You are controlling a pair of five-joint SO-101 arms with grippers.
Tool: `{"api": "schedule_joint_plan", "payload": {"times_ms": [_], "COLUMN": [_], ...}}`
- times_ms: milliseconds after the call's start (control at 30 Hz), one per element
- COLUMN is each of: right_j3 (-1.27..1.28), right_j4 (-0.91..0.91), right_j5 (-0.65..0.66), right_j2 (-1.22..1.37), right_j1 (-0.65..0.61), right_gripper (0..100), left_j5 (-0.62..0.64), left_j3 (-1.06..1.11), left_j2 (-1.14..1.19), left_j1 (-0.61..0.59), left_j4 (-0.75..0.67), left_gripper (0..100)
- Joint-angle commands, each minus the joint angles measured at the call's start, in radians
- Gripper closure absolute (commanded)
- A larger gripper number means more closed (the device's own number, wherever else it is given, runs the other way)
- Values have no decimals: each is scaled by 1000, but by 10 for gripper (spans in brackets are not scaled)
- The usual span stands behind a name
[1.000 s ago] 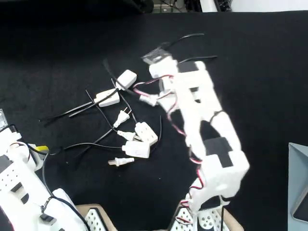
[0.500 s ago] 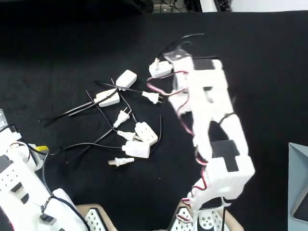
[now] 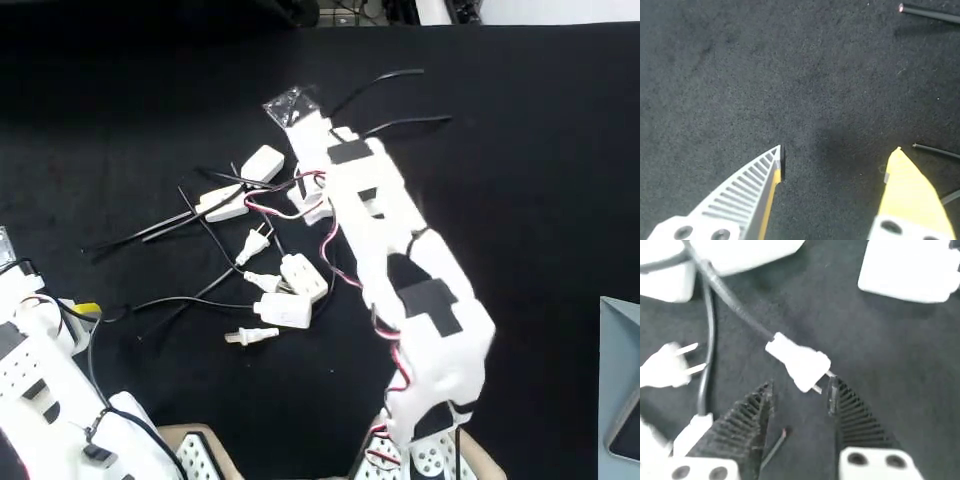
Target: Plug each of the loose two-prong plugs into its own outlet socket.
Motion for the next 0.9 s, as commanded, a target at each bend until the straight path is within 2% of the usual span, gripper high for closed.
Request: {"api": "schedule_joint_plan", "payload": {"times_ms": [0, 667, 867], "right_j3": [-38, -45, -39], "right_j4": [-29, -120, -137], "right_j5": [-9, -2, 86], "right_j2": [33, 58, 68], "right_j1": [-2, -8, -17], "right_gripper": [828, 828, 828], "left_j5": [0, 0, 0], "left_j3": [1, 8, 13], "left_j2": [-21, -21, -21], "left_j1": [8, 8, 8], "left_j4": [-14, -14, -14], "left_gripper": [675, 675, 675]}}
